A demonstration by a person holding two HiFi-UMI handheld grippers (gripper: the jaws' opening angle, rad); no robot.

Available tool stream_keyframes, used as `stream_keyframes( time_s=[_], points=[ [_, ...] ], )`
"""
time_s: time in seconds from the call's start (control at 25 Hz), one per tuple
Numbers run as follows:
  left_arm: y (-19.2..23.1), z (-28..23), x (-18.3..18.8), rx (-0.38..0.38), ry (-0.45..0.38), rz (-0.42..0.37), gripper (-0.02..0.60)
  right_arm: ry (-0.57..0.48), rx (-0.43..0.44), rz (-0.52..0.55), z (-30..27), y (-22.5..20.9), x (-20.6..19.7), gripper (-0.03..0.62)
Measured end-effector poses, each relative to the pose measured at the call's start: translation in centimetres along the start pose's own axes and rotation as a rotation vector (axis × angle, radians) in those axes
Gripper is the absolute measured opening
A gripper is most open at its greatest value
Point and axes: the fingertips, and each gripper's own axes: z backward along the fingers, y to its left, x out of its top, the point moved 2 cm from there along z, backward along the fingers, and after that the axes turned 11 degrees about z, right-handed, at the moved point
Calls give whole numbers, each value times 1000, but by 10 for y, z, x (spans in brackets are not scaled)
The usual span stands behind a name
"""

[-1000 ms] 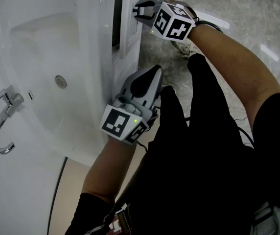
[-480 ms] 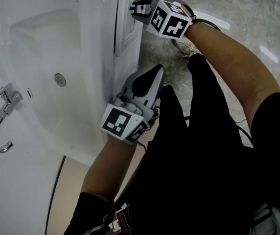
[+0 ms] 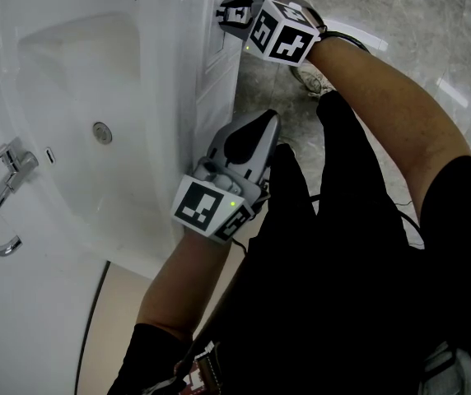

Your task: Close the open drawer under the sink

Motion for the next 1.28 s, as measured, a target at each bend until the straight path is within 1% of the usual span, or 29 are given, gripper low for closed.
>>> stream_keyframes(
  time_s=[0.32,0.64,0.8,0.96,1.16,1.28],
  points=[
    [-1,0,0,-6,-7,-14,0,-5,-5,-7,-5,-2,3,138],
    [-6,-2,-1,-18,-11,-2,0,-7,-12,-41,-4,-3,3,137],
    [-5,-1,-4,-23,7,-11,0,7,-16,-46,-7,-3,4,137],
    [-5,-1,1,-25,-19,1,0,19,-17,-53,-10,-4,6,137],
    [-4,4,-5,-29,4,-15,0,32,-28,-74,-11,-4,7,137],
    [-9,6,-1,-24,-8,-19,0,49,-32,-64,-9,-3,8,140]
  ],
)
